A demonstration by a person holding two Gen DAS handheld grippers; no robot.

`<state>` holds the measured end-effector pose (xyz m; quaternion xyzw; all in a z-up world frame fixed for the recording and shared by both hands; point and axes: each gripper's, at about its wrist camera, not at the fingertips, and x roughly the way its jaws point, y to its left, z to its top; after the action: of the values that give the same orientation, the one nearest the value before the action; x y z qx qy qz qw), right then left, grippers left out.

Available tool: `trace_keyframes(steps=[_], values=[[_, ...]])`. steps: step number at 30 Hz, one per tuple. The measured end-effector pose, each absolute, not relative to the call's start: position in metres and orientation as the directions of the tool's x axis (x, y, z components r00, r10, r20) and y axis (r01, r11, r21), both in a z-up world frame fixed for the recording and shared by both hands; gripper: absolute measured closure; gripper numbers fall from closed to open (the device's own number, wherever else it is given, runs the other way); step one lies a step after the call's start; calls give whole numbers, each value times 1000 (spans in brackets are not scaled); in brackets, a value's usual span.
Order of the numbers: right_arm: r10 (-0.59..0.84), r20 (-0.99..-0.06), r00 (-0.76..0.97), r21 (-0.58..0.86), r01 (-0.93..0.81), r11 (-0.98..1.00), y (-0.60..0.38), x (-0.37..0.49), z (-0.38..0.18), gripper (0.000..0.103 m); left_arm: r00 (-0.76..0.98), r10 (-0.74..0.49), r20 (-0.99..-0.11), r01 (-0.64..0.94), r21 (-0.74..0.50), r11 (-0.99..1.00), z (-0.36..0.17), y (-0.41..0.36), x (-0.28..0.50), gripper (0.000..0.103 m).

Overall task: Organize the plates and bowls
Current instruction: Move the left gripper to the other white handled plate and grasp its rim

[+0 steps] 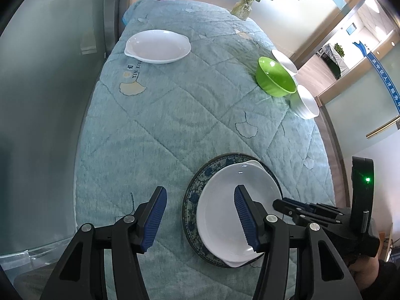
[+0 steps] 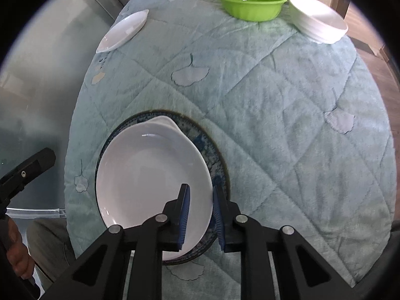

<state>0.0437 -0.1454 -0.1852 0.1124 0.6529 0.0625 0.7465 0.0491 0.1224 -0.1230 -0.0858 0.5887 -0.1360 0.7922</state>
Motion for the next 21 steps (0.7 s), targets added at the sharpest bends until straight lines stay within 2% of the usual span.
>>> trace_keyframes(steps=[6,7,8,9,10,12,14,18,21], values=[[235,-958,165,246,54,968,-147,40,-179,84,288,-316,-904,105,-298,949,-121,125,50,47],[219,-958,182,232,50,971,-150,41,-172,74,297,-314,-902,100,-298,949,-119,127,51,41],[207,-957,203,220,43,975,-153,43,-165,51,321,-308,-896,88,-295,951,-116,129,52,36],[202,-952,231,215,35,976,-156,44,-157,36,350,-296,-889,75,-288,955,-111,131,52,25],[204,-939,276,219,26,975,-160,46,-144,14,390,-275,-879,62,-272,960,-105,134,53,14],[206,-918,340,215,-11,977,-164,52,-121,10,470,-221,-855,48,-224,973,-90,138,56,2],[207,-900,383,196,-69,978,-165,61,-99,1,540,-152,-828,28,-163,986,-73,142,62,0],[218,-861,459,146,-186,972,-165,94,-48,1,630,-100,-770,53,-85,995,-43,148,83,0],[272,-827,491,184,-221,958,-168,123,-15,1,658,-104,-746,67,-79,995,-22,159,109,0]])
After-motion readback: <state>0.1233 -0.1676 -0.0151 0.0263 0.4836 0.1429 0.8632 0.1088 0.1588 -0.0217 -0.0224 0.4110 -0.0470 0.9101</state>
